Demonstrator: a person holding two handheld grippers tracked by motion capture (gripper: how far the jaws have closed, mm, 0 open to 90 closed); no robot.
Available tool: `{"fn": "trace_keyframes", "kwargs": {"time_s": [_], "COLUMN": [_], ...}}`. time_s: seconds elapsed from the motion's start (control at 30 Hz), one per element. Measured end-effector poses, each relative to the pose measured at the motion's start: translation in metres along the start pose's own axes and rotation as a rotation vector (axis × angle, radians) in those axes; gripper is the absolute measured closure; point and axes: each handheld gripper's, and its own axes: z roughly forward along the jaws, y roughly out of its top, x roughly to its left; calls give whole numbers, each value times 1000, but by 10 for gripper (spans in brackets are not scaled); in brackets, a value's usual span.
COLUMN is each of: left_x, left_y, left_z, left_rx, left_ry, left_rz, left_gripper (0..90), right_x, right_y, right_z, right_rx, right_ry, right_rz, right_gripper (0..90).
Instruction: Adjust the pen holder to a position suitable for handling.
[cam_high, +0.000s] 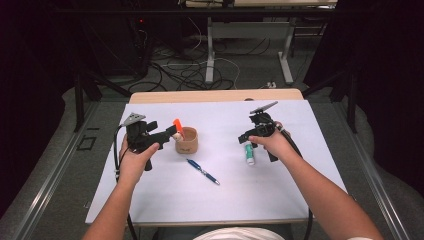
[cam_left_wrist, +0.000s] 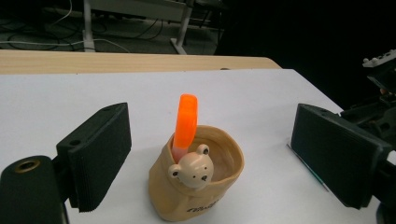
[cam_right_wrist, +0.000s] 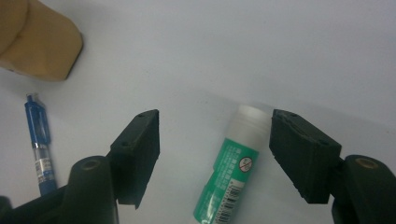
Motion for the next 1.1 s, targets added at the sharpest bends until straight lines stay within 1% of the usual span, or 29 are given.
{"fn": "trace_keyframes", "kwargs": {"time_s": [0.03,0.07,0.13,0.17,0.2,0.23,0.27,0.3,0.33,0.37,0.4,0.47,0.5,0.53,0.57,0.6,0.63,0.7,0.73,0.77,0.8,0.87,0.9,0.93,0.97,1.03,1.07,1.1], "left_x": [0,0,1,1,1,1,1,2,2,2,2,2,2,2,2,2,3,3,3,3,3,3,3,3,3,4,4,4], "left_y": [0,0,-1,-1,-1,-1,-1,-1,-1,-1,-1,-2,-2,-2,-2,-3,-3,-3,-3,-3,-3,-3,-3,-3,-3,-3,-3,-3], "left_z": [0,0,0,0,-1,-1,-1,-1,-1,-1,-1,-1,-1,-1,0,0,0,0,0,0,0,0,0,0,0,0,0,0], "left_rx": [4,8,5,4,5,5,6,5,5,7,8,8,8,7,6,6,8,9,9,9,9,9,9,13,12,9,9,9], "left_ry": [1,4,6,6,6,6,4,4,4,4,3,4,3,3,5,4,6,5,5,4,4,4,4,5,3,5,4,4], "left_rz": [0,2,3,3,1,0,-1,-3,-4,-4,-5,-7,-7,-7,-7,-8,-4,-4,-4,-6,-6,-8,-10,-10,-12,-12,-13,-14], "left_gripper": [115,113,113,113,113,113,113,113,113,113,113,113,113,113,114,113,113,114,114,113,114,114,114,114,114,114,114,114], "right_x": [-2,-2,-4,-6,-7,-9,-10,-11,-11,-13,-14,-16,-17,-18,-19,-20,-22,-24,-24,-24,-24,-25,-27,-26,-27,-28,-29,-29], "right_y": [2,4,8,8,12,9,10,13,12,10,10,11,11,11,11,11,11,12,12,13,13,13,13,14,14,14,14,14], "right_z": [2,2,3,6,3,12,12,8,12,17,20,20,21,22,23,25,26,27,28,29,29,31,32,33,33,33,34,36], "right_rx": [-12,4,54,31,117,6,47,138,118,82,84,137,147,153,149,143,144,164,169,175,178,165,169,180,196,214,211,208], "right_ry": [4,0,-22,-9,-39,3,-4,-40,-28,-5,-5,-25,-32,-26,-29,-18,-19,-27,-29,-33,-31,-6,-21,-29,-39,-43,-42,-47], "right_rz": [3,20,31,42,40,62,71,73,88,100,112,120,123,134,156,165,163,178,196,197,219,227,212,226,217,218,216,231], "right_gripper": [367,375,402,411,418,433,446,454,466,471,476,489,494,501,508,509,510,529,535,537,538,540,546,550,551,565,568,569]}}
